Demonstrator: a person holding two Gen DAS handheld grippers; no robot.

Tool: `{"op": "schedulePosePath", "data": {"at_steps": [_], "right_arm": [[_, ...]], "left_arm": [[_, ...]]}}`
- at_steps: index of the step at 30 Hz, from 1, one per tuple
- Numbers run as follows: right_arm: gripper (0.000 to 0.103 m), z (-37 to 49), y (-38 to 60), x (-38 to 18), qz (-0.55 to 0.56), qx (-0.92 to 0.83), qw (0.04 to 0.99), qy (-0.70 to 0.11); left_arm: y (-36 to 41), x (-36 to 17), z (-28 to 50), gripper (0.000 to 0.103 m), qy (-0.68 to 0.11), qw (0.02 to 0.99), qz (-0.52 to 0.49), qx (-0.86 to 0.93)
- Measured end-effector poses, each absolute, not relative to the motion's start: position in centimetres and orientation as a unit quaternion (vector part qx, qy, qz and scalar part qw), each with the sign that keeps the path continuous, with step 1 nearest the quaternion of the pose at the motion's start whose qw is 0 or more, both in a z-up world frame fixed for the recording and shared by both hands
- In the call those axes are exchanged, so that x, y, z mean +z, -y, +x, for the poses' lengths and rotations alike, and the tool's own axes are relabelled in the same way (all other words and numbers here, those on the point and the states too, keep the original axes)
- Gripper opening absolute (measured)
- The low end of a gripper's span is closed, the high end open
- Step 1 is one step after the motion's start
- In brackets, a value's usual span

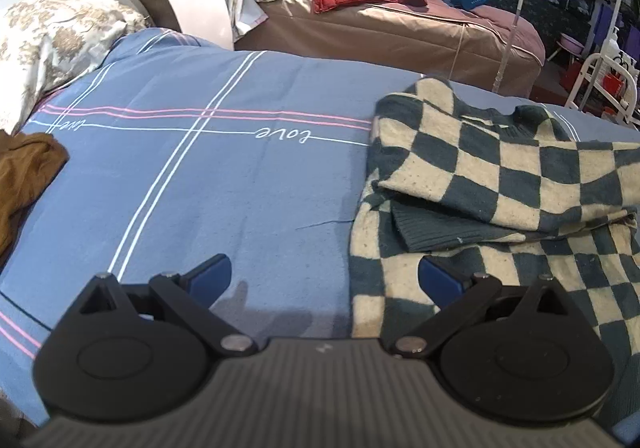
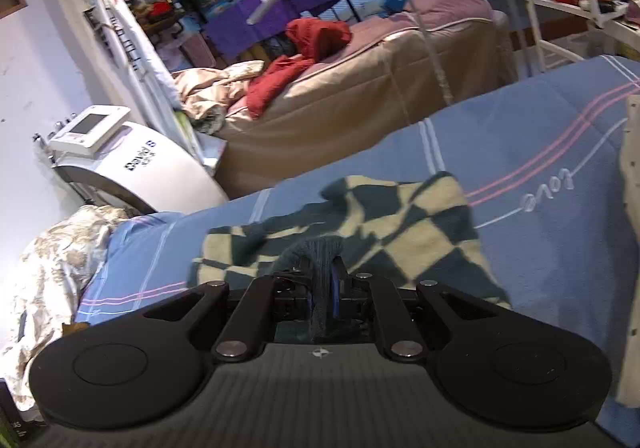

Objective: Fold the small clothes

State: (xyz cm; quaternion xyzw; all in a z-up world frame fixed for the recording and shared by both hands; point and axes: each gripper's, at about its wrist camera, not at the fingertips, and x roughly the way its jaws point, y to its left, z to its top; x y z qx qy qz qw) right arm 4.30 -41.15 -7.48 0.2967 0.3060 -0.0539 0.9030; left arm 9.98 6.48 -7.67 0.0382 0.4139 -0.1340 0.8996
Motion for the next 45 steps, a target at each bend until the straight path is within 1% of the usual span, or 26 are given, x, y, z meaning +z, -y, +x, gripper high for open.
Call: {"op": "schedulePosePath", "data": {"at_steps": [6,10,12,13,14,15,16,17,18,19,20,23,28,32,34,37,41,43,45], "right_arm": [[0.017,6.3,42.9,-10.6,0.277,-0.083,0.897,-0.336],[0.017,7.3,42.5,-11.6,0.192,-0.11,0.917,-0.333],[0.019,8.3,42.7,-12.8,0.156,-0.126,0.917,-0.344],[0.028,8.7,43.2,-13.7,0.154,-0.135,0.911,-0.357],[0.046,9.0,43.7,-14.7,0.162,-0.142,0.902,-0.374],[0.053,9.1,44.1,-15.5,0.172,-0.142,0.896,-0.385],[0.069,8.8,44.4,-15.9,0.188,-0.141,0.892,-0.386],[0.079,8.1,44.7,-15.9,0.203,-0.145,0.892,-0.377],[0.084,7.2,44.8,-15.7,0.218,-0.152,0.893,-0.363],[0.097,6.0,44.8,-15.2,0.23,-0.161,0.895,-0.346],[0.103,4.8,44.6,-14.8,0.236,-0.169,0.897,-0.332],[0.103,1.1,43.2,-13.3,0.216,-0.17,0.912,-0.304],[0.103,-2.3,39.1,-12.6,0.104,-0.108,0.944,-0.292],[0.103,-2.1,36.7,-12.9,0.054,-0.078,0.952,-0.29],[0.103,-0.9,35.9,-12.9,0.03,-0.052,0.958,-0.282],[0.103,2.1,35.9,-12.7,0.008,-0.062,0.959,-0.276],[0.103,6.8,36.8,-14.1,0.002,-0.086,0.944,-0.318],[0.103,8.4,37.8,-16.0,0.016,-0.1,0.921,-0.377],[0.103,8.0,38.6,-17.0,0.044,-0.095,0.924,-0.369]], "left_arm": [[-3.3,-8.2,11.2,0.101,-0.411,0.897,0.051,-0.152],[-2.3,-9.1,12.2,0.101,-0.412,0.899,0.051,-0.139],[-1.9,-9.6,12.7,0.101,-0.413,0.899,0.055,-0.136],[-1.6,-9.8,12.8,0.101,-0.415,0.898,0.059,-0.136],[-1.2,-10.0,13.0,0.102,-0.415,0.898,0.061,-0.135],[-0.9,-10.4,13.1,0.102,-0.415,0.898,0.063,-0.136],[-0.6,-10.7,13.1,0.102,-0.418,0.896,0.066,-0.136],[-0.4,-11.1,13.0,0.102,-0.421,0.894,0.07,-0.137],[-0.2,-11.4,12.9,0.102,-0.422,0.893,0.072,-0.137],[-0.1,-11.7,12.6,0.102,-0.422,0.893,0.076,-0.137],[-0.1,-12.1,12.2,0.102,-0.423,0.893,0.08,-0.136],[-0.3,-12.7,11.1,0.102,-0.425,0.892,0.079,-0.133],[-1.0,-12.6,9.3,0.102,-0.414,0.898,0.06,-0.136],[-0.3,-12.9,8.2,0.102,-0.419,0.892,0.088,-0.147],[-0.1,-13.1,7.8,0.102,-0.421,0.889,0.099,-0.15],[-0.1,-13.3,7.7,0.102,-0.428,0.885,0.098,-0.152],[-0.1,-13.2,7.6,0.102,-0.433,0.882,0.101,-0.154],[-0.4,-13.1,7.5,0.102,-0.434,0.883,0.099,-0.152],[-0.9,-13.2,7.6,0.103,-0.437,0.882,0.096,-0.147]]}}
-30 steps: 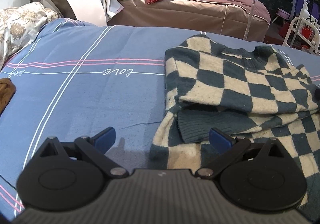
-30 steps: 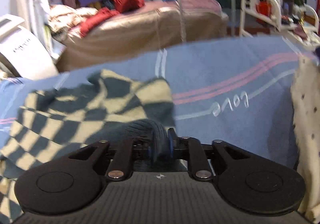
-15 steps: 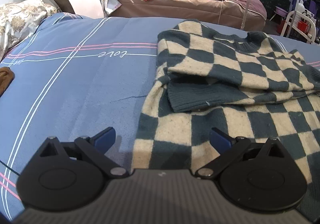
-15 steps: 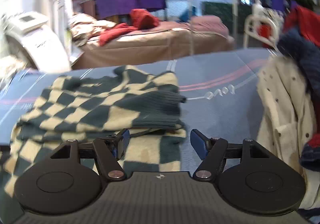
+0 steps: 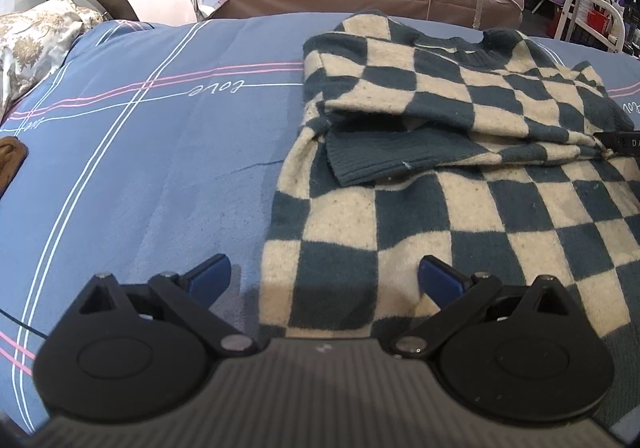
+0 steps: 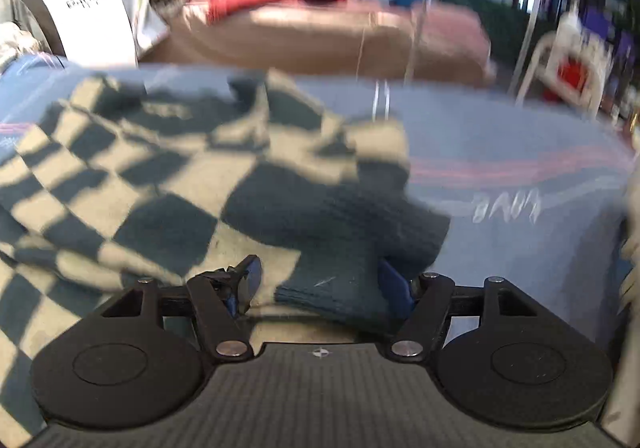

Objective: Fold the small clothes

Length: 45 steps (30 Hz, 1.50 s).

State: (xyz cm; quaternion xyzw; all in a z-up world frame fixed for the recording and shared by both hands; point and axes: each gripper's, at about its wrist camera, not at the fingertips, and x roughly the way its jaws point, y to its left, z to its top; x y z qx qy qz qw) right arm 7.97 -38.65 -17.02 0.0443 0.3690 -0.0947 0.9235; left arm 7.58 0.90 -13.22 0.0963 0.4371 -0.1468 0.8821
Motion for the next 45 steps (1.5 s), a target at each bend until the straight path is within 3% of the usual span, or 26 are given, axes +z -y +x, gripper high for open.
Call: {"op": "schedulePosePath", "data": {"at_steps": [5,11,15,22,26,35,45], "right_arm": [[0.103,7.1,38.0,-16.6,0.03,-0.091,0.927,-0.364],[0.103,1.3,37.5,-14.1,0.126,-0.104,0.935,-0.314],[0.103,-2.8,36.1,-14.0,0.134,-0.078,0.938,-0.31],[0.103,0.3,37.6,-11.3,0.077,-0.072,0.941,-0.323],[0.103,0.4,38.2,-11.3,0.116,-0.045,0.934,-0.336],[0.103,-10.3,36.3,-14.9,0.175,-0.052,0.906,-0.382],[0.103,-13.9,33.9,-15.9,0.182,-0.064,0.896,-0.4]], "left_arm": [[-1.5,-13.6,8.1,0.103,-0.444,0.88,0.085,-0.145],[-0.9,-13.2,7.4,0.103,-0.431,0.884,0.099,-0.154],[-0.7,-12.6,7.2,0.103,-0.417,0.887,0.098,-0.173],[0.5,-8.1,12.9,0.103,-0.377,0.896,0.112,-0.205],[-0.1,-7.0,14.3,0.103,-0.384,0.894,0.102,-0.207],[-8.0,-12.5,5.2,0.103,-0.484,0.849,0.09,-0.191],[-9.1,-12.9,-0.1,0.103,-0.505,0.836,0.022,-0.215]]}}
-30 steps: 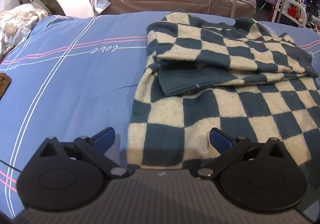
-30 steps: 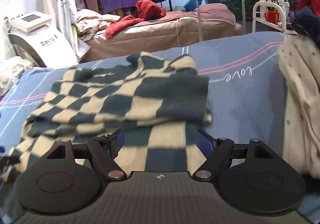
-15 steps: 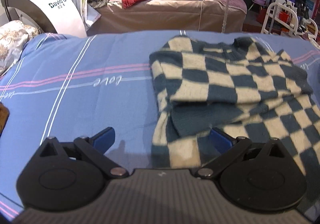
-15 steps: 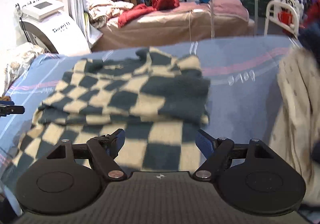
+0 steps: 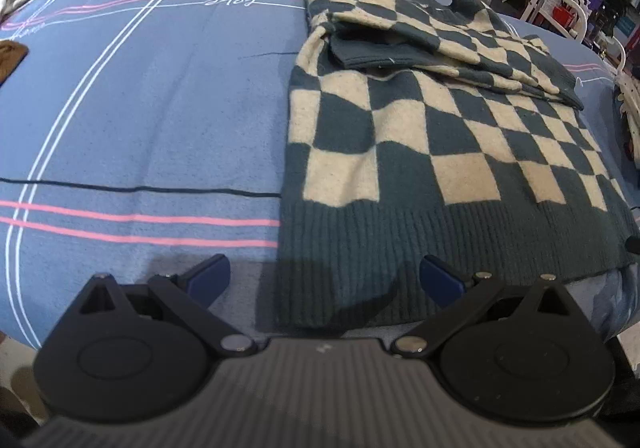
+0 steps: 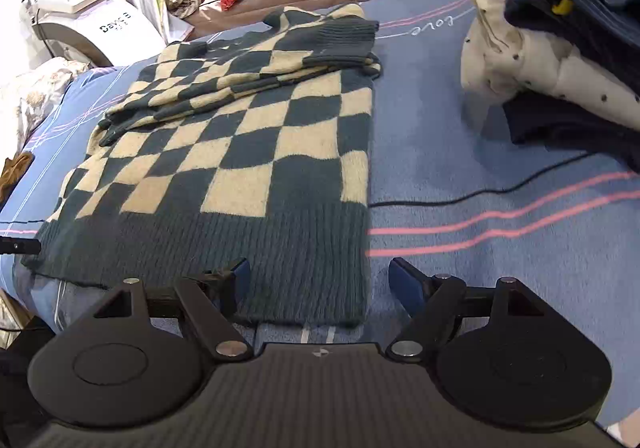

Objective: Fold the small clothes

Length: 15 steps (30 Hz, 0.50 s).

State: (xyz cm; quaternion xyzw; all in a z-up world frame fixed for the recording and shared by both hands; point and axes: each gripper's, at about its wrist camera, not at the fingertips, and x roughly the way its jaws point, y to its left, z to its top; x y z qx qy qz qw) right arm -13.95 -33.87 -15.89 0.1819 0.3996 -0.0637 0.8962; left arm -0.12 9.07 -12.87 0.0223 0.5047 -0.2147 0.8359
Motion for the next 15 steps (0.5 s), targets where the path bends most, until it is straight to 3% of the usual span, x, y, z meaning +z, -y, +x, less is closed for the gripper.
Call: {"op": "schedulePosePath", "data": {"at_steps": [15], "right_arm": [[0.103,-15.4,34.4,-16.7,0.26,-0.068,0.883,-0.384]], "left_arm": [[-10.8,-14.4,-0.7,0.101,-0.515,0.808,-0.109,-0.265]]}}
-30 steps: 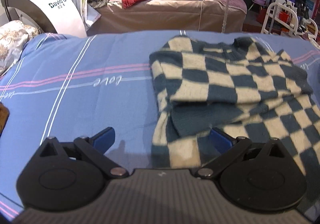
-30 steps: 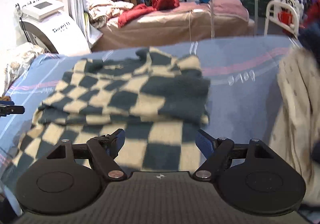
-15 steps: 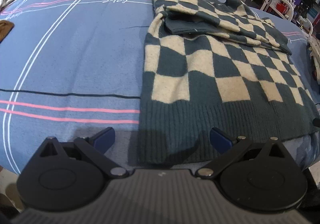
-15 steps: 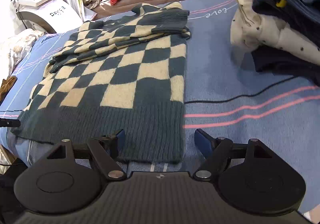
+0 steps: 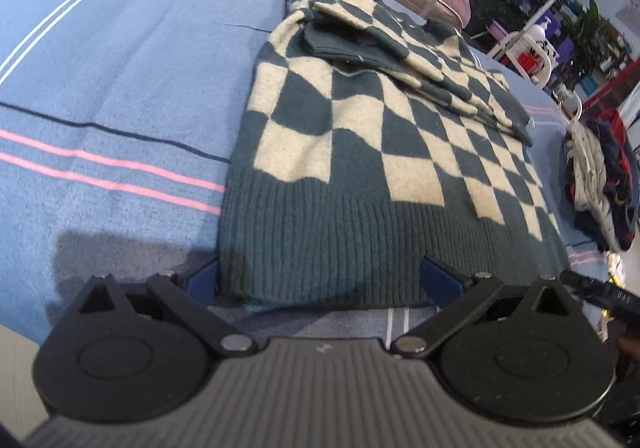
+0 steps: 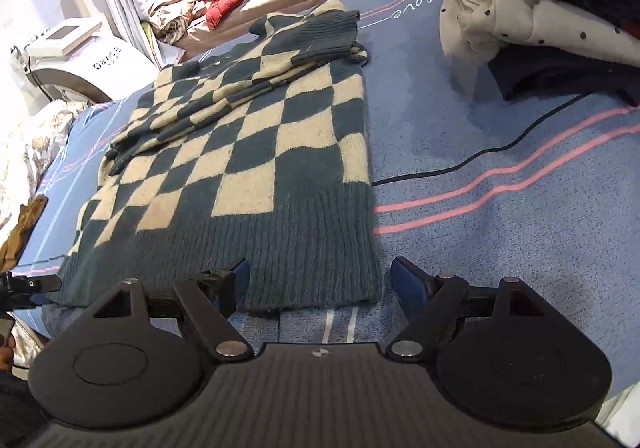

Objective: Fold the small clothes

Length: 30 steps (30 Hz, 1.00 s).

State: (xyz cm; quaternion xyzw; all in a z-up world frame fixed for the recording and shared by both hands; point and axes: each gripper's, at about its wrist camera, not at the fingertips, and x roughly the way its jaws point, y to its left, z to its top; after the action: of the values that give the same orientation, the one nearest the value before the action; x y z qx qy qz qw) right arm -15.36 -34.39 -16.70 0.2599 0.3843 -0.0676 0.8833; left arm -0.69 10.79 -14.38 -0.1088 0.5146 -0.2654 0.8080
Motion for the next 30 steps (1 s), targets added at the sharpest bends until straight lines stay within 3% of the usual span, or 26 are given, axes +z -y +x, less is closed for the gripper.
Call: {"op": "schedulePosePath", "data": {"at_steps": [4,6,7,8,9,10,16,23,30], "right_arm": [[0.103,-15.6,34.4,-16.5,0.264,-0.069,0.881,-0.386],[0.103,-15.6,34.3,-16.5,0.26,-0.073,0.882,-0.387],[0.091,-15.6,34.4,-16.5,0.26,-0.077,0.881,-0.388],[0.061,-15.7,34.7,-16.6,0.266,-0.08,0.879,-0.388],[0.05,-15.8,34.9,-16.7,0.274,-0.082,0.877,-0.386],[0.042,-15.9,35.1,-16.8,0.282,-0.083,0.874,-0.386],[0.013,-16.2,35.3,-16.6,0.285,-0.083,0.871,-0.391],[0.011,-15.9,36.9,-15.8,0.371,-0.068,0.847,-0.373],[0.01,-11.2,39.3,-12.9,0.422,-0.023,0.843,-0.333]], "left_arm": [[-10.3,-14.3,-0.4,0.093,-0.514,0.811,-0.103,-0.26],[-9.7,-14.1,-0.5,0.07,-0.511,0.816,-0.081,-0.259],[-9.5,-13.9,-0.6,0.062,-0.509,0.817,-0.074,-0.26],[-9.3,-13.8,-0.6,0.044,-0.509,0.816,-0.074,-0.264],[-9.2,-13.9,-0.6,0.028,-0.51,0.814,-0.077,-0.266],[-9.1,-14.0,-0.5,0.024,-0.514,0.811,-0.079,-0.266],[-9.0,-14.2,-0.6,0.014,-0.519,0.807,-0.081,-0.269],[-9.1,-13.2,1.2,0.011,-0.526,0.801,-0.116,-0.261],[-6.6,-9.4,7.2,0.011,-0.479,0.819,-0.116,-0.295]]}}
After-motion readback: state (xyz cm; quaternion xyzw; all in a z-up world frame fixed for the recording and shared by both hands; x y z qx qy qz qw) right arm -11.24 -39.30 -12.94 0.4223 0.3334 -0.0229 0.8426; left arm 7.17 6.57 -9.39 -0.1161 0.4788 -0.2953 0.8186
